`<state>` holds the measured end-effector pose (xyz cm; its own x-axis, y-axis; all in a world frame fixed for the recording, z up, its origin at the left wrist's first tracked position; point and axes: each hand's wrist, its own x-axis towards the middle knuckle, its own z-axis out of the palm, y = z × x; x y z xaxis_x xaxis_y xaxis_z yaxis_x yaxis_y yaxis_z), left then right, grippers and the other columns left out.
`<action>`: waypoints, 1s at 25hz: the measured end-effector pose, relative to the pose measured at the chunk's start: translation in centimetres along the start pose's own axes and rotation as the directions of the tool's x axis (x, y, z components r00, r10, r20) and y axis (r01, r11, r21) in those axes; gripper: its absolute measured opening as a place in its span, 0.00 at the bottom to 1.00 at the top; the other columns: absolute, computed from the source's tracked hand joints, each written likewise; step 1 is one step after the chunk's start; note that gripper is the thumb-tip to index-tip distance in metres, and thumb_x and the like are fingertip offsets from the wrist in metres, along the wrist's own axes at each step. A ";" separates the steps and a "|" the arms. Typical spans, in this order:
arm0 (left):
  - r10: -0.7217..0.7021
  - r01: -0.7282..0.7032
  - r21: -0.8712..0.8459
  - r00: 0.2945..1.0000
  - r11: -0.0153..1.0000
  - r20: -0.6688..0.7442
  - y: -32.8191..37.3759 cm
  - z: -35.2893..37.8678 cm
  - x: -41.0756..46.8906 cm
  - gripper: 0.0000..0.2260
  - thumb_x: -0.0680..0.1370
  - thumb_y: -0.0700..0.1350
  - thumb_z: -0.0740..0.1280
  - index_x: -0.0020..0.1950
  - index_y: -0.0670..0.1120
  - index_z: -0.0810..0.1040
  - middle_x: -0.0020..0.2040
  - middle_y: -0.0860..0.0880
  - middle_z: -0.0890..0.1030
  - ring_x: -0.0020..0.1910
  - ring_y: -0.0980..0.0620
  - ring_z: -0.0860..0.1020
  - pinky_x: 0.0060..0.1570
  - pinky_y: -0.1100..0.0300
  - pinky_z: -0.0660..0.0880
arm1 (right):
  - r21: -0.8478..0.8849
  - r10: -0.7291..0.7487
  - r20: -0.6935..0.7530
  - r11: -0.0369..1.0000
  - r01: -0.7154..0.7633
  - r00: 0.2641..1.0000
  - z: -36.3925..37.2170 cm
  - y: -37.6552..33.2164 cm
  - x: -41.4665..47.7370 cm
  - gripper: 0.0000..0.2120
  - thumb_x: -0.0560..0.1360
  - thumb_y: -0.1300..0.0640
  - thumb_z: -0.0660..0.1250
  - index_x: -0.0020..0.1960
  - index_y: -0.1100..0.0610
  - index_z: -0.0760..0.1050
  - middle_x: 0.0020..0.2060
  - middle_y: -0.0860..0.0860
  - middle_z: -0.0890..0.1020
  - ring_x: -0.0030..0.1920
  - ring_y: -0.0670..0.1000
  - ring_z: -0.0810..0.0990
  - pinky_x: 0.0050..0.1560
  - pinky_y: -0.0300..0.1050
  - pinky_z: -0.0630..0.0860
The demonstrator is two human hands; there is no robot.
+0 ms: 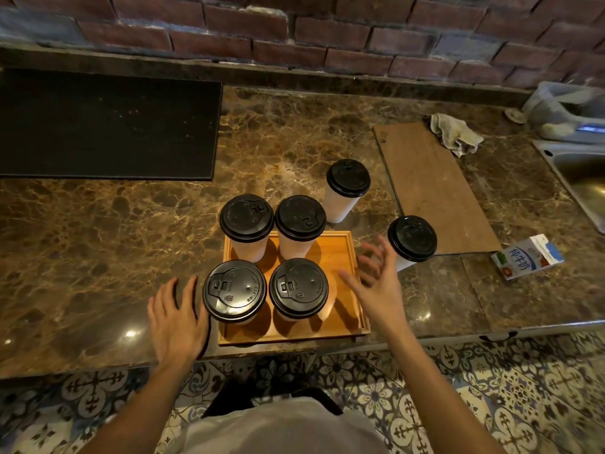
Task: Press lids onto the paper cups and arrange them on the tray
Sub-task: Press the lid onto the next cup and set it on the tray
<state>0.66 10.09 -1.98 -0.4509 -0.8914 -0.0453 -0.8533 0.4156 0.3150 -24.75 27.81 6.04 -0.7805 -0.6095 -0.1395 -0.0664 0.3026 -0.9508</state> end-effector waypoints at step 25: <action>-0.045 0.046 0.086 0.999 0.995 -0.014 -0.1 0.9 0.8 0.34 0.71 0.53 0.72 0.74 0.47 0.63 0.73 0.39 0.62 0.72 0.39 0.56 0.73 0.44 0.51 | -0.030 -0.046 -0.350 0.999 0.038 0.936 5.6 0.7 15.6 0.41 0.65 0.53 0.80 0.73 0.53 0.64 0.68 0.50 0.74 0.69 0.47 0.71 0.72 0.45 0.67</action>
<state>0.11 9.51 -2.89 -0.4087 -0.9115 -0.0462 -0.8923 0.3884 0.2300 -33.53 14.38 1.69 -0.9447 -0.3278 0.0099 -0.1144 0.3009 -0.9468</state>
